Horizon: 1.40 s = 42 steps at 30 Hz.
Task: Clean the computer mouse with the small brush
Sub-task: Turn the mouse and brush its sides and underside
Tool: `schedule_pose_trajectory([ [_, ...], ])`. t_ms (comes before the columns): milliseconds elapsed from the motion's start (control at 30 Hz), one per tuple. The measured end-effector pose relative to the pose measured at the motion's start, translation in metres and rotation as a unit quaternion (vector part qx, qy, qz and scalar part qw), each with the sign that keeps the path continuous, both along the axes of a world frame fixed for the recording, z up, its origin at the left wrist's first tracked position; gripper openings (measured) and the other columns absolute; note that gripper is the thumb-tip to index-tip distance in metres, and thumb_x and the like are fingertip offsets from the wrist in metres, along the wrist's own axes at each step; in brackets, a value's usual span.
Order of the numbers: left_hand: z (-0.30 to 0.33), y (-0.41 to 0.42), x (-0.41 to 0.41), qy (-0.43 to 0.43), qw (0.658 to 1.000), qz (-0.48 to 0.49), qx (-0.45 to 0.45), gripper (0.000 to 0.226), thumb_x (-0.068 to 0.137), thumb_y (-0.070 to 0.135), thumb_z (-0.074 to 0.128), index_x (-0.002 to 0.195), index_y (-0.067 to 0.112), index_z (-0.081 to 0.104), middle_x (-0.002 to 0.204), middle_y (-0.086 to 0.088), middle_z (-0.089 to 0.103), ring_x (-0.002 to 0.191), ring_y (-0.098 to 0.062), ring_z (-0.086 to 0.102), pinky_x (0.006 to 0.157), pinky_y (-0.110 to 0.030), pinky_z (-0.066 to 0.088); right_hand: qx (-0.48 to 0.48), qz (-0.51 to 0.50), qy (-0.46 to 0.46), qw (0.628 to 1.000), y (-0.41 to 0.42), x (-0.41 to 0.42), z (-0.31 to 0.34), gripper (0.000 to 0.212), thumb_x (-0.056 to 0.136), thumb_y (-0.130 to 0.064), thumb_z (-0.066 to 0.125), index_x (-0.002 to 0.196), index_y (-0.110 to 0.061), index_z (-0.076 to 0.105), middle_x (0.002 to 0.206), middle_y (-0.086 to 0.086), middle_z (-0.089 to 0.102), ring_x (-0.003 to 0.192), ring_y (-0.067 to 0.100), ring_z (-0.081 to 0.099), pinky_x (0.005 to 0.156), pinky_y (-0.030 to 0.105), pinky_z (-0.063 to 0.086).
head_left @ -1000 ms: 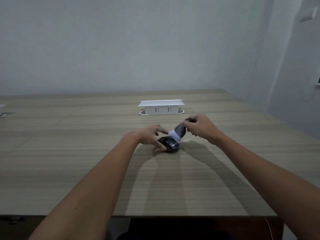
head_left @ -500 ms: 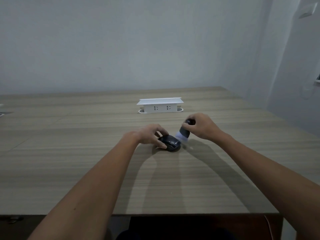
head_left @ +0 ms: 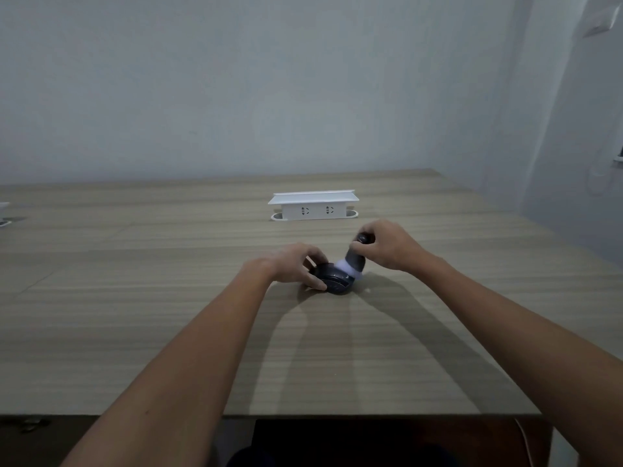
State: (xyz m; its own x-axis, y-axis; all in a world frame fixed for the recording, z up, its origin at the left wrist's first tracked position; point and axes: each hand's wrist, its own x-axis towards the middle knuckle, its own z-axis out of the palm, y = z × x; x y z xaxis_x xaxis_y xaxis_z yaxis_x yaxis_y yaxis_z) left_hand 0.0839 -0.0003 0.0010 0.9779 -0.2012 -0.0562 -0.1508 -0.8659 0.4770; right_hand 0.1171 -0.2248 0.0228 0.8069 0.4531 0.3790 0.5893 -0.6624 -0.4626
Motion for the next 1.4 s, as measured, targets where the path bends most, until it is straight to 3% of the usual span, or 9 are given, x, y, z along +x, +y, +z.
schedule_pose_trajectory([
  [67,0.0,0.0,-0.001,-0.004,1.0,0.001,0.004,0.064,0.072,0.033,0.089,0.13,0.018,0.064,0.126,0.004,0.066,0.114,-0.016,0.064,0.103,-0.035,0.052,-0.015,-0.011,-0.018,1.0,-0.003,0.002,0.001,0.016,0.081,-0.012,0.065,0.075,0.0,0.074,0.072,0.011,0.073,0.067,0.024,0.063,0.058,0.023,0.047],
  [167,-0.002,-0.001,-0.001,-0.011,1.0,0.004,0.004,0.065,0.07,0.035,0.09,0.128,0.018,0.065,0.123,0.004,0.068,0.111,-0.016,0.066,0.1,-0.035,0.053,0.035,0.013,-0.006,0.999,0.001,-0.003,0.003,0.014,0.083,-0.02,0.068,0.077,-0.013,0.078,0.068,-0.001,0.069,0.058,0.005,0.055,0.053,0.009,0.041],
  [367,-0.005,-0.001,-0.003,-0.027,0.999,0.014,0.01,0.064,0.068,0.038,0.09,0.124,0.018,0.067,0.118,0.005,0.07,0.107,-0.016,0.067,0.096,-0.033,0.055,-0.068,0.005,0.001,0.998,-0.002,0.001,0.012,0.018,0.083,-0.015,0.065,0.077,-0.001,0.076,0.067,0.004,0.068,0.062,0.019,0.057,0.049,0.018,0.036],
  [600,-0.007,-0.005,-0.004,-0.052,0.998,0.03,0.018,0.06,0.066,0.04,0.09,0.117,0.016,0.07,0.113,0.0,0.072,0.102,-0.019,0.067,0.092,-0.038,0.056,-0.049,0.05,0.022,0.997,0.005,-0.009,0.014,0.023,0.088,-0.023,0.067,0.076,-0.003,0.071,0.06,0.003,0.06,0.047,0.006,0.049,0.05,0.023,0.039],
  [733,-0.01,-0.006,-0.003,-0.058,0.997,0.044,0.011,0.061,0.065,0.043,0.091,0.116,0.016,0.07,0.112,-0.001,0.07,0.098,-0.018,0.064,0.086,-0.033,0.054,-0.052,0.014,-0.049,0.997,0.003,-0.007,0.016,0.019,0.084,-0.014,0.063,0.074,-0.001,0.072,0.07,0.009,0.069,0.064,0.024,0.059,0.056,0.03,0.044],
  [867,-0.011,-0.005,-0.002,-0.062,0.997,0.052,0.009,0.062,0.062,0.045,0.091,0.113,0.018,0.069,0.105,0.002,0.068,0.096,-0.018,0.063,0.085,-0.034,0.054,-0.032,0.053,-0.005,0.998,0.01,-0.009,0.01,0.025,0.087,-0.024,0.068,0.076,-0.002,0.071,0.062,0.005,0.061,0.054,0.013,0.049,0.053,0.025,0.038],
  [1267,-0.013,-0.006,0.0,-0.055,0.996,0.065,-0.001,0.066,0.055,0.053,0.092,0.107,0.021,0.067,0.092,0.011,0.063,0.091,-0.015,0.062,0.078,-0.031,0.053,-0.016,-0.011,-0.028,0.999,-0.007,0.0,-0.002,0.018,0.08,-0.009,0.062,0.071,0.003,0.071,0.067,0.012,0.071,0.063,0.028,0.062,0.058,0.032,0.049],
  [1333,-0.014,-0.006,0.0,-0.054,0.996,0.067,-0.002,0.066,0.054,0.054,0.092,0.107,0.021,0.067,0.092,0.01,0.063,0.093,-0.016,0.063,0.08,-0.033,0.055,0.011,-0.008,-0.025,1.0,-0.008,-0.001,-0.004,0.017,0.079,-0.011,0.063,0.069,-0.002,0.074,0.061,0.001,0.068,0.06,0.021,0.06,0.055,0.014,0.046],
  [1400,-0.013,-0.006,0.0,-0.054,0.996,0.069,-0.004,0.066,0.054,0.053,0.092,0.105,0.022,0.066,0.092,0.009,0.064,0.094,-0.017,0.063,0.083,-0.036,0.056,0.045,0.003,-0.015,0.999,-0.003,-0.004,-0.006,0.017,0.081,-0.019,0.067,0.075,-0.007,0.078,0.063,-0.002,0.068,0.06,0.011,0.056,0.054,0.011,0.04],
])
